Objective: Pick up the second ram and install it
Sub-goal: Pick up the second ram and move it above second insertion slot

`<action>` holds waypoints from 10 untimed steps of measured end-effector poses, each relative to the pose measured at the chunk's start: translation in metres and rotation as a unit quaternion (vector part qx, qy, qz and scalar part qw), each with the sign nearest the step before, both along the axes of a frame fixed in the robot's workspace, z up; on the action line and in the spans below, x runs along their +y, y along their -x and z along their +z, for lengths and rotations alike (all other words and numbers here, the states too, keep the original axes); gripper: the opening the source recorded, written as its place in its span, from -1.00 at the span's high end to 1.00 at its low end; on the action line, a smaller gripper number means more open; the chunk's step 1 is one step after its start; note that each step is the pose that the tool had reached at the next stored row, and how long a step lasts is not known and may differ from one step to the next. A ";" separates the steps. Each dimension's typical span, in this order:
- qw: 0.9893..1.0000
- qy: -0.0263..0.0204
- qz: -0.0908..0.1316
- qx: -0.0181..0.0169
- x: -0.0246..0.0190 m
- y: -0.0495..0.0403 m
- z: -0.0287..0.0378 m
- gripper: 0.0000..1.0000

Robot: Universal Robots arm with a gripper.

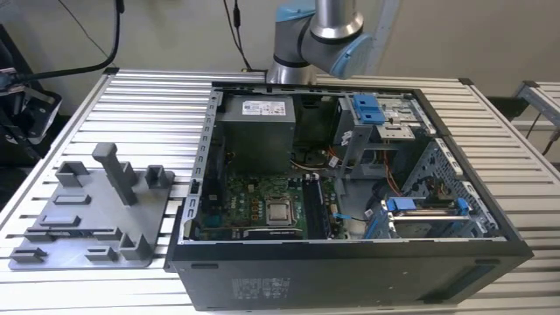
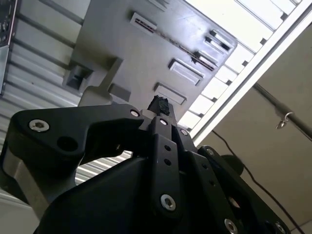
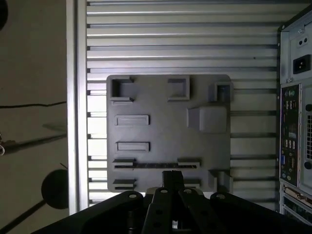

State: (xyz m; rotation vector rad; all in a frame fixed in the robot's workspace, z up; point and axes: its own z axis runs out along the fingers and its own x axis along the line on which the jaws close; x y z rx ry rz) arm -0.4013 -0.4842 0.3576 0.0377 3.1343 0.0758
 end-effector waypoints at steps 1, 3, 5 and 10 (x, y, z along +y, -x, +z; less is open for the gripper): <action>1.000 0.000 0.001 0.000 0.0000 0.0000 0.0000 0.79; 1.000 0.000 0.003 0.000 0.0000 -0.0001 0.0001 0.79; 1.000 0.000 0.006 0.000 0.0000 -0.0001 0.0001 0.79; 1.000 0.000 0.011 0.000 0.0000 0.0000 0.0000 0.79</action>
